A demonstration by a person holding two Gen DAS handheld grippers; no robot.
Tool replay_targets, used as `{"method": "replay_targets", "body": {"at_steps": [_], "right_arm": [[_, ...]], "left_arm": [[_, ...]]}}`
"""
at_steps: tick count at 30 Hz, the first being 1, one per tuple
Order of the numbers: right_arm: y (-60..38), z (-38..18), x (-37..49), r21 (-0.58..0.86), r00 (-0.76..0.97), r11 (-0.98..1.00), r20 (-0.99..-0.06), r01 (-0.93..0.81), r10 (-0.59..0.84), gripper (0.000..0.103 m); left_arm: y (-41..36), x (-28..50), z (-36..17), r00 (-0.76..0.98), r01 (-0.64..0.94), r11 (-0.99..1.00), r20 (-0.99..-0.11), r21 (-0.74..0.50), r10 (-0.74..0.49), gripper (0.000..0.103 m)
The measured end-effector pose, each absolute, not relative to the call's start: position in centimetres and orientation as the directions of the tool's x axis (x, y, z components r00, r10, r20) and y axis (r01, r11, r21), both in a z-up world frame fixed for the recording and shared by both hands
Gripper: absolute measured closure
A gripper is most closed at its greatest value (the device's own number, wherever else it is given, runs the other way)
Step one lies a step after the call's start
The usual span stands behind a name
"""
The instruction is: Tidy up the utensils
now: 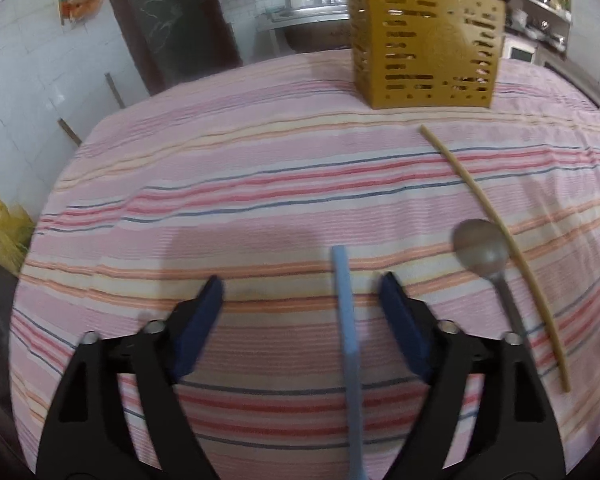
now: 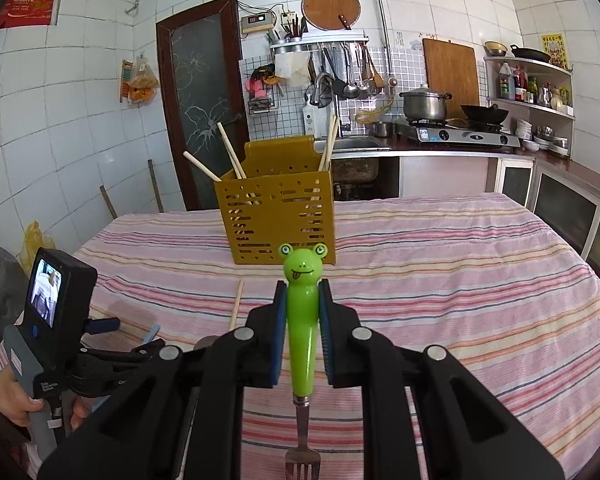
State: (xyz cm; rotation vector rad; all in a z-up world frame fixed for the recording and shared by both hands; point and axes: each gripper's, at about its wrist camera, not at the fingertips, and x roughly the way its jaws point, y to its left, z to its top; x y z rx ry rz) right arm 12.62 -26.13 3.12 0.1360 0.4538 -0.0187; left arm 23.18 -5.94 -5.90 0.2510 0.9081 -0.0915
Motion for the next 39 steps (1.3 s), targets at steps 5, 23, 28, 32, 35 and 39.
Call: {"method": "replay_targets", "body": {"at_steps": [5,23,28,32,35,39], "right_arm": [[-26.4,3.1,12.7,0.132,0.900,0.990,-0.437,0.053,0.010,0.087],[-27.1,2.3,12.9,0.156,0.900,0.986,-0.435,0.065,0.009,0.087],[-27.3,2.3,13.1,0.162,0.898,0.985,-0.439,0.065,0.013,0.087],[-27.4,2.2,13.1,0.169,0.897,0.983,-0.441,0.068,0.013,0.087],[-27.4,2.2,13.1,0.170,0.897,0.983,-0.442,0.067,0.016,0.087],[-27.5,2.3,13.1,0.172,0.897,0.983,-0.442,0.065,0.018,0.087]], "left_arm": [[-4.0,24.6,-6.4,0.554,0.139,0.988,-0.832,0.064,-0.024,0.005],[-3.6,24.9,-6.9,0.557,0.161,0.986,-0.828,0.030,-0.066,0.005],[-4.4,24.2,-6.3,0.561,0.186,0.982,-0.823,0.021,-0.088,0.025],[-6.3,23.3,-5.8,0.572,0.245,0.968,-0.814,0.051,-0.102,0.058],[-7.3,23.4,-5.7,0.562,0.257,0.965,-0.822,0.061,-0.097,0.074],[-7.8,24.2,-5.5,0.535,0.254,0.965,-0.840,0.057,-0.091,0.095]]}}
